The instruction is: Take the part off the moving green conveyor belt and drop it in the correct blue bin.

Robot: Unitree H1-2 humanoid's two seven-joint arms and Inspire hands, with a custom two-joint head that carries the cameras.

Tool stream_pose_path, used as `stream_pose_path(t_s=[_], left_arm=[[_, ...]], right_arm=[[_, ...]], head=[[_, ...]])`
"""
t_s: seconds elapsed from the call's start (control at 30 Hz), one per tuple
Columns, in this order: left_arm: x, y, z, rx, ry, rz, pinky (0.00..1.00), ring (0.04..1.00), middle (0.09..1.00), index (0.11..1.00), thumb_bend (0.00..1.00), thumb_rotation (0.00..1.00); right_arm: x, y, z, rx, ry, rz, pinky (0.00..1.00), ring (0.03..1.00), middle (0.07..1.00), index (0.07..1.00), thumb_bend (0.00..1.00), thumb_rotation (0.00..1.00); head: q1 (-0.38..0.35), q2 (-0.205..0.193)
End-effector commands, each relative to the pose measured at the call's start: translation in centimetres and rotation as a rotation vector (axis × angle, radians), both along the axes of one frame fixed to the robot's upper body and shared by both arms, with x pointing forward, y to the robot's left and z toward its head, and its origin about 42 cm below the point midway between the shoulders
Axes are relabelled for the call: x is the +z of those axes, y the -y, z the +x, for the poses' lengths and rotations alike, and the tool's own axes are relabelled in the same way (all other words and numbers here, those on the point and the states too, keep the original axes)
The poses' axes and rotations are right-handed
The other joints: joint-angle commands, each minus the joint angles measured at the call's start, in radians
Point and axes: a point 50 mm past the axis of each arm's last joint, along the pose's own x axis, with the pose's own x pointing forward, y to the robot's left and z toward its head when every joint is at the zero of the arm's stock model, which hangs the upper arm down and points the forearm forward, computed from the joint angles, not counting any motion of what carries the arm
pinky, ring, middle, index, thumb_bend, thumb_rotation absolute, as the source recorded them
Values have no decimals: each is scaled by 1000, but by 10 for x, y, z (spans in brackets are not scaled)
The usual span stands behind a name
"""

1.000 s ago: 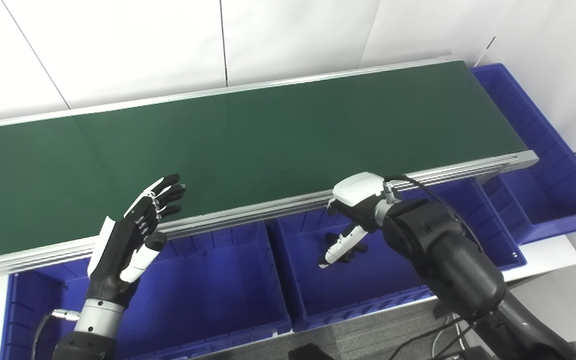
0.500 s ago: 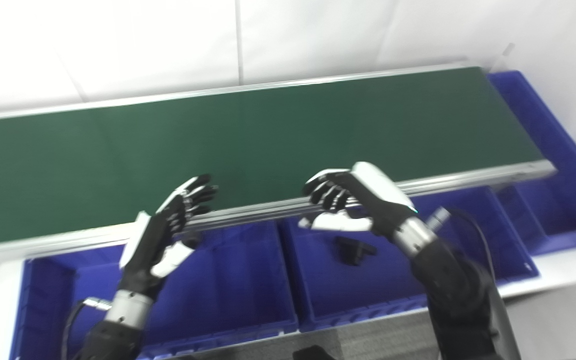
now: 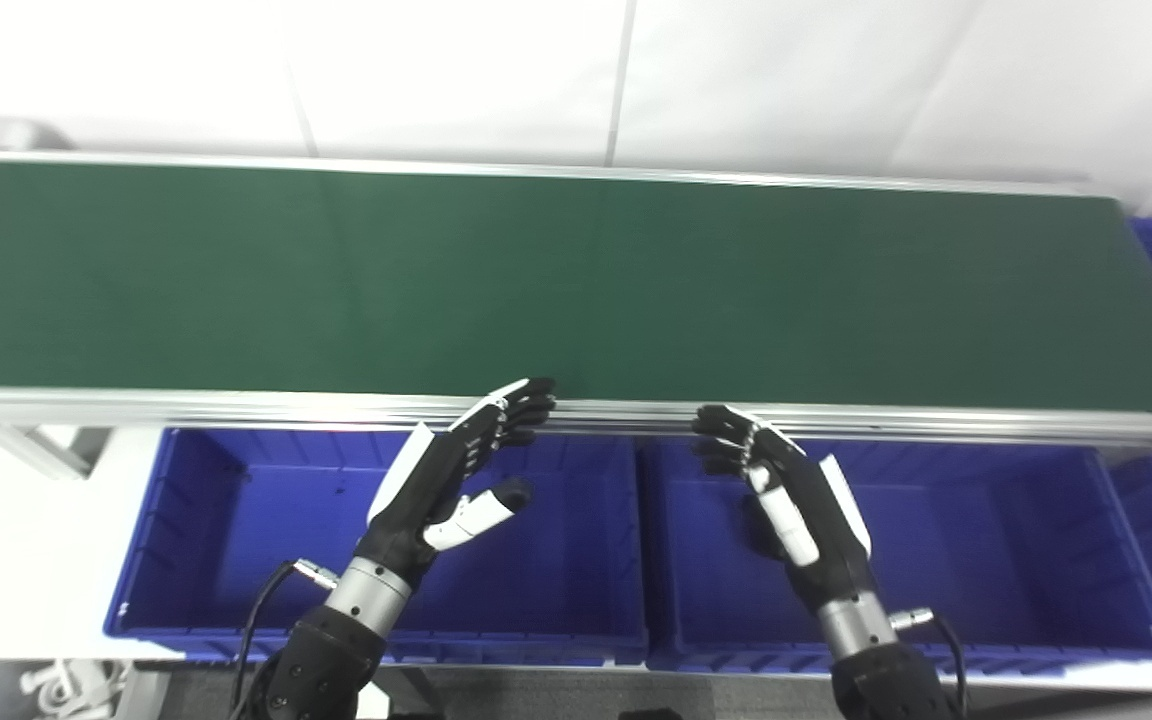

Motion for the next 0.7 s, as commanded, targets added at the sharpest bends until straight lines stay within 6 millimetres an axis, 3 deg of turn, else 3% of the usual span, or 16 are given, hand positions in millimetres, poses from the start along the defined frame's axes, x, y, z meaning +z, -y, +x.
stream_pose_path(t_s=[0.0,0.37,0.67], left_arm=[[4,1,1,-2,58,-10,816,854,854,846,850,843],[-10,-7,-5,-10,60,8,818,855,848,839,823,830],[-12,-10,-4,-21,54,9,826,866,858,848,836,834]], right_arm=[[7,-2,6,2,105,-15,712,746,775,786,823,974],[-11,-12,4,-12,143,-37,681,734,787,781,783,999],[-15,-16,6,-6,142,-42,664,722,788,781,802,1000]], head=[[-5,-18],[-52,-98],[-66,-84]])
